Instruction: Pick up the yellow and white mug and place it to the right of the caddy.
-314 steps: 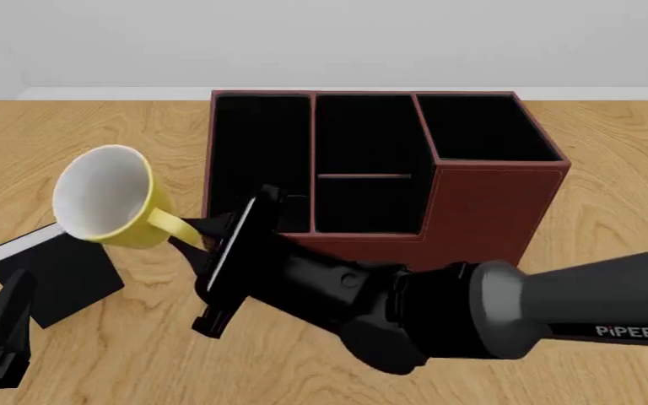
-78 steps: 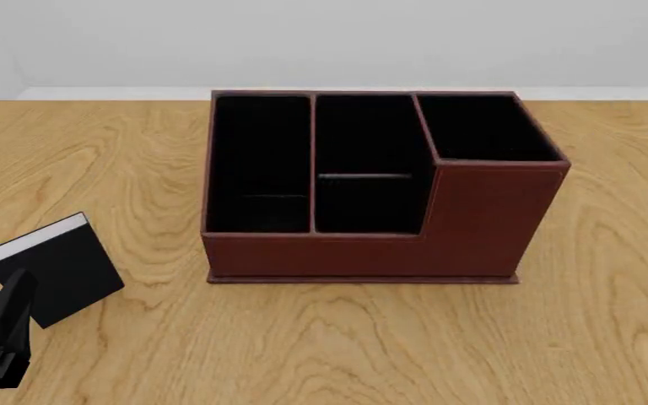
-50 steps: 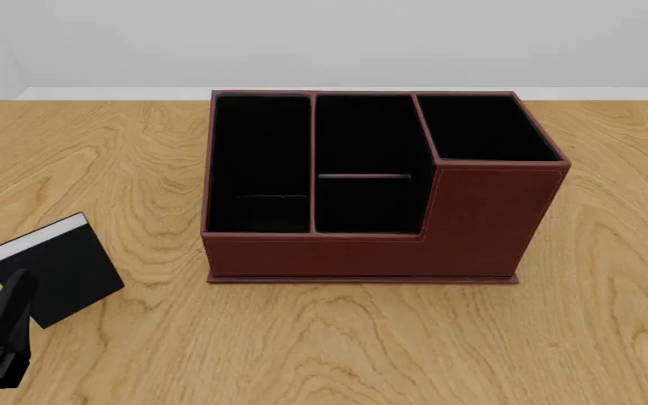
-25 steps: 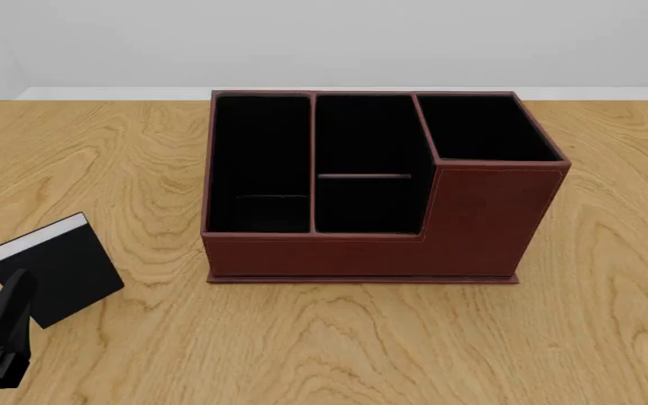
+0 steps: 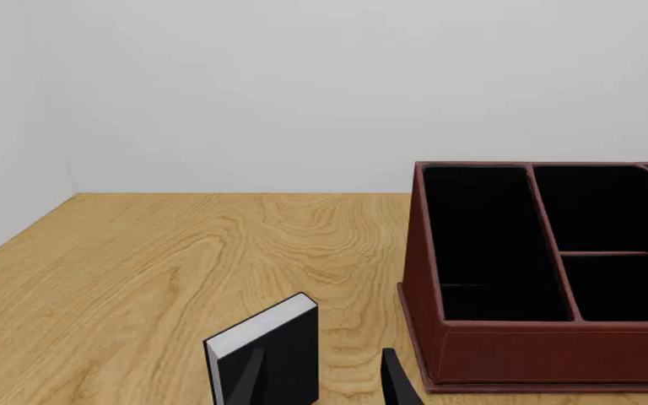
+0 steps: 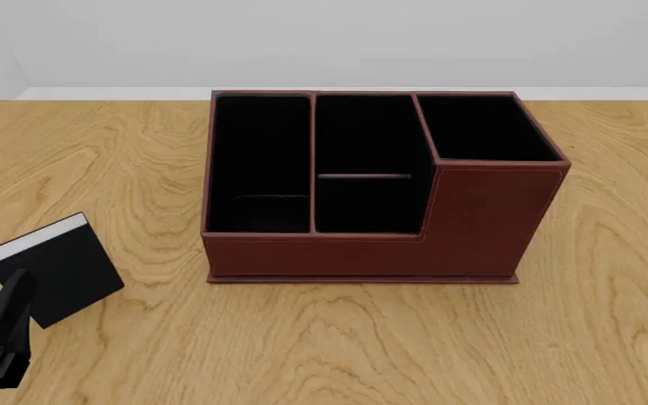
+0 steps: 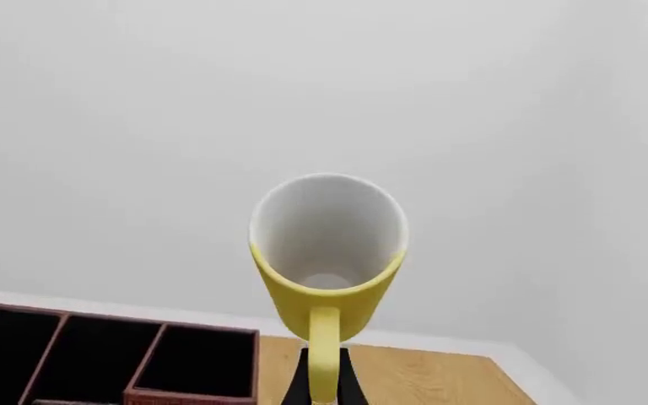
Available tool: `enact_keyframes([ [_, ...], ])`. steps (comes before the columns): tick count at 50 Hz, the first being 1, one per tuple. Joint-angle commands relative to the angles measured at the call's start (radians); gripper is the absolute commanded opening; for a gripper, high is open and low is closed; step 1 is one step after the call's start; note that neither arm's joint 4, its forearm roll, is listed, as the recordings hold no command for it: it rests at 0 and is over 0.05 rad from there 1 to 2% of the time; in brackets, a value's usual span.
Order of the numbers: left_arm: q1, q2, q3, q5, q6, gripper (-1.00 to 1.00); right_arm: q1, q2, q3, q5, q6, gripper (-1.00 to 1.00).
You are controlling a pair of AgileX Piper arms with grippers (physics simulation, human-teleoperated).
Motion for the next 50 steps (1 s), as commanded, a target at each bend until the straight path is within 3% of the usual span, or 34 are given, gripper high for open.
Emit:
enact_keyframes([
  [1, 0.0, 0.0, 0.0, 0.0, 0.0, 1.0, -0.021, 0.014, 0.01, -0.011, 0.051, -1.0],
  [26, 0.0, 0.0, 0.0, 0.0, 0.0, 1.0, -0.077, 0.045, 0.126, -0.073, 0.118, -1.0],
  [50, 0.0, 0.0, 0.0, 0.0, 0.0, 1.0, -0.106, 0.1, 0.283, -0.212, 0.193, -1.0],
])
